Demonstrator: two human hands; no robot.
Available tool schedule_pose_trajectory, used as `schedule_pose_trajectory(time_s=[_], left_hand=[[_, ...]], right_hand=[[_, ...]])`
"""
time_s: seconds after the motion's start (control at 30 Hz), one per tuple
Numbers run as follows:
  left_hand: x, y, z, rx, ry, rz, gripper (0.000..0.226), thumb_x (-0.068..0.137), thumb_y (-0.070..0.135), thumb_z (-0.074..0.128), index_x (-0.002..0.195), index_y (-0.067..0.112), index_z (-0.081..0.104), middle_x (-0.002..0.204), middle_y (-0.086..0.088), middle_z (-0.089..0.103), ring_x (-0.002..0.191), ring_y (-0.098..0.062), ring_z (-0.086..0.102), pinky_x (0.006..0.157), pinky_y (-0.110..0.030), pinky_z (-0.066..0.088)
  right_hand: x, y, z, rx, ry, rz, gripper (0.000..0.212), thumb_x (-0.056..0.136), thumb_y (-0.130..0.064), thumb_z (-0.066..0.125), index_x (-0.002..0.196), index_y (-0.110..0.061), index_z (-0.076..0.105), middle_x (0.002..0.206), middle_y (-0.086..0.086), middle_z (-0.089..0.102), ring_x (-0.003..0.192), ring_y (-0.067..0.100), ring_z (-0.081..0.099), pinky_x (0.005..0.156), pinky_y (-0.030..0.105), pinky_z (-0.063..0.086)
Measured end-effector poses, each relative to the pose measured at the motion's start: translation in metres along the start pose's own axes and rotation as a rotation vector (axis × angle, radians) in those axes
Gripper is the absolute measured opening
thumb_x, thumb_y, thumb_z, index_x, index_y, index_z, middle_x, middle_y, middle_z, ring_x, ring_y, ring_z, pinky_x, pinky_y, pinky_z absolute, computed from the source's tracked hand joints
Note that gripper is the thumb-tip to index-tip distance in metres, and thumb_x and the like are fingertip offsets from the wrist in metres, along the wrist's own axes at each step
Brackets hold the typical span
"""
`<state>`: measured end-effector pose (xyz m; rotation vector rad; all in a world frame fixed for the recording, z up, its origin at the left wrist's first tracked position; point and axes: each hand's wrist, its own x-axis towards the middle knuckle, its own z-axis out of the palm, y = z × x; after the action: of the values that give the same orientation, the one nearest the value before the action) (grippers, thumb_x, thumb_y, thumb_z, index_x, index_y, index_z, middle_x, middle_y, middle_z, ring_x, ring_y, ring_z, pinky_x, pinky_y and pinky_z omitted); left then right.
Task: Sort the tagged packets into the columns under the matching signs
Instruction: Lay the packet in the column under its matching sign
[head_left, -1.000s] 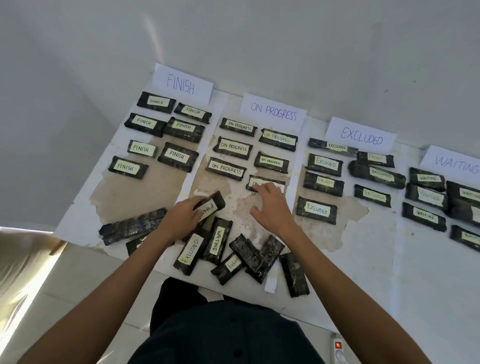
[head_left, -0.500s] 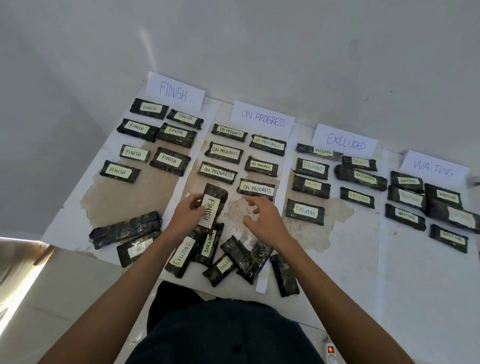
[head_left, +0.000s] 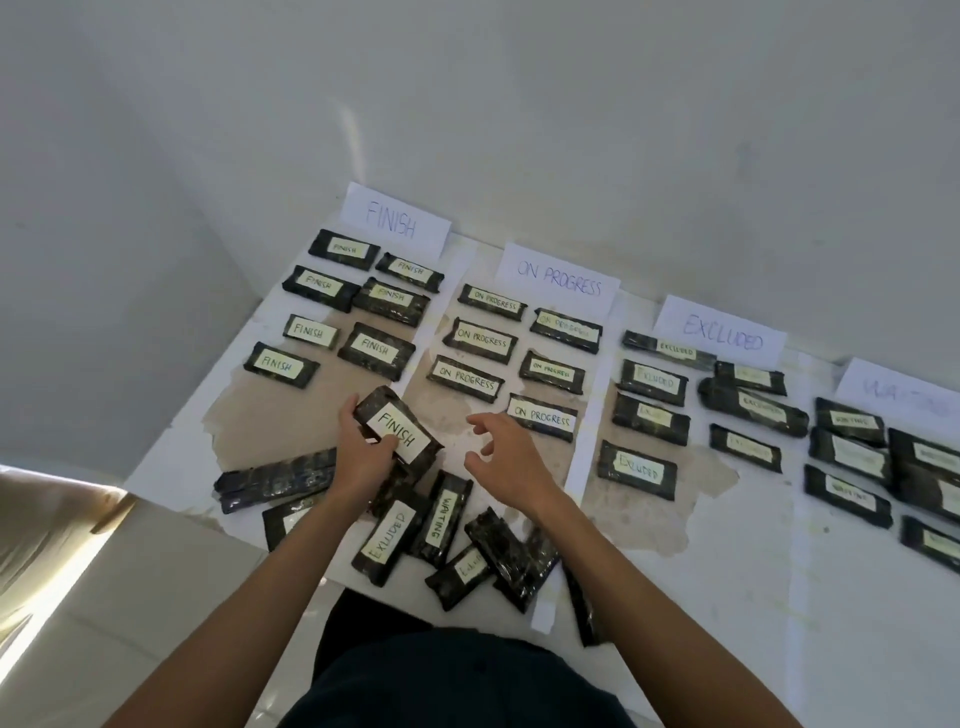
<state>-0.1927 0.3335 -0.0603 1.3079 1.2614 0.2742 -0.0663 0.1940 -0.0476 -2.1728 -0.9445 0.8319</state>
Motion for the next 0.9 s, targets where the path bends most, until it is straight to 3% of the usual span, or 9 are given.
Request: schedule_pose_trajectory(time_s=[0.17,0.27,0.5,0.73,0.9], left_hand=[[0.041,0.013,-0.024,0.036,0.069,0.014,0.075,0.086,-0.001,0.057,0.144,0.024,0.017,0.121,-0.011,0.058,0.103,-0.023,0.059,0.093,-0.044,0.050],[0.069,0.015,-0.036,0.036,0.111,-0.017,0.074,0.085,0.000,0.059,0.144,0.020,0.018,0.128,-0.012,0.054,0.110,-0.026,0.056,0.095,-0.047,0.049],[0.112,0.005,-0.048,0.060,0.149,-0.063,0.073,0.084,0.005,0.064,0.143,0.012,0.023,0.132,-0.013,0.051,0.121,-0.028,0.050,0.103,-0.043,0.041],[0.122,-0.007,-0.054,0.173,0.138,0.005,0.072,0.085,0.010,0.063,0.144,0.016,0.022,0.131,-0.011,0.055,0.121,-0.026,0.051,0.100,-0.036,0.040],[0.122,-0.002,-0.056,0.292,0.127,0.041,0.073,0.086,0.013,0.061,0.146,0.010,0.019,0.119,-0.011,0.059,0.106,-0.023,0.056,0.085,-0.027,0.041]], right_hand=[[0.035,-0.015,0.013,-0.112,-0.058,-0.042,0.046,0.089,-0.018,0.055,0.134,-0.016,0.046,0.129,0.003,0.046,0.102,0.012,0.050,0.085,0.026,0.043],[0.059,-0.019,0.025,-0.268,-0.098,-0.055,0.049,0.088,-0.021,0.054,0.136,-0.016,0.044,0.133,0.005,0.043,0.113,0.022,0.050,0.093,0.037,0.046],[0.107,-0.023,0.062,-0.551,-0.062,-0.241,0.042,0.083,-0.017,0.058,0.125,-0.014,0.053,0.122,0.009,0.051,0.109,0.027,0.049,0.090,0.036,0.040],[0.126,-0.014,0.083,-0.561,-0.067,-0.279,0.040,0.078,-0.015,0.061,0.118,-0.012,0.058,0.118,0.010,0.053,0.110,0.029,0.047,0.096,0.041,0.042],[0.125,-0.013,0.085,-0.510,-0.061,-0.262,0.037,0.074,-0.012,0.062,0.111,-0.011,0.061,0.114,0.011,0.054,0.107,0.029,0.048,0.090,0.039,0.045]])
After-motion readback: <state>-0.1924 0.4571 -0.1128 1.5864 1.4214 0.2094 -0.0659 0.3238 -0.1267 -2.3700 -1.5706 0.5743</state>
